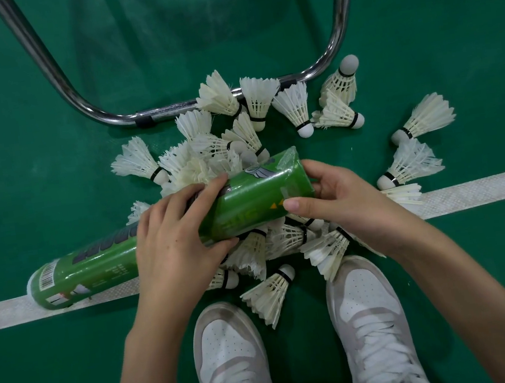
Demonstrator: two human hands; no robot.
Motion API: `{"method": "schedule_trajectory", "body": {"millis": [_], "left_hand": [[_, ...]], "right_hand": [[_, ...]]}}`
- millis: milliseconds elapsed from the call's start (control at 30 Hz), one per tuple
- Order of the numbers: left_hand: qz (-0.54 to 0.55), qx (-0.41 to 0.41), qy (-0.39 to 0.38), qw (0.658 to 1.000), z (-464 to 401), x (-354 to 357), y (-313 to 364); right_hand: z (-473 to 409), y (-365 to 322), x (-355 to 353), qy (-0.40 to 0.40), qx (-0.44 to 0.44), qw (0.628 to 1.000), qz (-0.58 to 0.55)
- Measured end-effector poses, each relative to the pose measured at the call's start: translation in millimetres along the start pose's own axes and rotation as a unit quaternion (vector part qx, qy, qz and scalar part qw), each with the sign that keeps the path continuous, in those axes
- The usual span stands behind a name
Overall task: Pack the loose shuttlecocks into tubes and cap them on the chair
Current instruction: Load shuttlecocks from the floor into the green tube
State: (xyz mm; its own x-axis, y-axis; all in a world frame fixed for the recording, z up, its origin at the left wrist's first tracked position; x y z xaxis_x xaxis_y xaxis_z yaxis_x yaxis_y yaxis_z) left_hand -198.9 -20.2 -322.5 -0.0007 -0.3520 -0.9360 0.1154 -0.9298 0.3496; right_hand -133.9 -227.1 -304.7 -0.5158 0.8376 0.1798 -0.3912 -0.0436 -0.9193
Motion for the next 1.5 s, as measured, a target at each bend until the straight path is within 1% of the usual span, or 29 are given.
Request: {"method": "schedule_trajectory", "body": {"millis": [100, 200, 300, 367, 467, 567, 667, 767, 900, 1133, 1300, 1500], "left_hand": [[0.002, -0.001, 0.000, 1.000, -1, 0, -1], [0.004, -0.003, 0.001, 1.000, -1, 0, -1], [0.002, -0.004, 0.003, 1.000, -1, 0, 0], [0.002, -0.002, 0.005, 1.000, -1, 1, 0], [0.005, -0.004, 0.002, 1.000, -1, 1, 0], [0.004, -0.005, 0.001, 1.000, 0, 0, 1], [0.006, -0.006, 0.001, 1.000, 0, 0, 0], [0.007, -0.007, 0.000, 1.000, -1, 0, 0], [0.007, -0.007, -0.002, 1.000, -1, 0, 1], [0.007, -0.009, 0.001, 1.000, 0, 0, 2], [0.009, -0.009, 0.000, 1.000, -1, 0, 1], [0.003, -0.004, -0.001, 1.000, -1, 0, 1]], "right_hand": [[2, -1, 0, 0.010, -0.005, 1.000, 0.007], [6, -3, -8, 0.038, -0.014, 0.999, 0.021], [13, -6, -22, 0.078, -0.023, 0.996, 0.041], [18, -4, -34, 0.117, -0.035, 0.990, 0.076], [23, 5, -53, 0.192, -0.033, 0.968, 0.156], [26, 17, -67, 0.246, -0.009, 0.944, 0.221], [27, 28, -75, 0.271, 0.022, 0.922, 0.274], [27, 39, -77, 0.269, 0.054, 0.904, 0.327], [24, 49, -73, 0.255, 0.086, 0.912, 0.311], [14, 58, -68, 0.265, 0.083, 0.916, 0.290], [14, 59, -66, 0.289, 0.050, 0.920, 0.261], [21, 41, -61, 0.318, -0.018, 0.922, 0.218]]}}
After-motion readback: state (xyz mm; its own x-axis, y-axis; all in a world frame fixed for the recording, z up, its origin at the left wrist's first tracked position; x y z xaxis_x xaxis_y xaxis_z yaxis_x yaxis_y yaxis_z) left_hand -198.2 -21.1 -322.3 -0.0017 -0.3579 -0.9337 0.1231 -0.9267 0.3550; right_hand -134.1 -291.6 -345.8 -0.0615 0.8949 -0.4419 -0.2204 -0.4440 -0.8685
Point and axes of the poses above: each hand's wrist, its own z-axis away from the middle knuckle, its own x-axis out of the palm, y = z × x, the point moved 1 cm from there along -z, towards the middle knuckle, and after that the axes turned 4 degrees about -x, right-handed, at the moved point
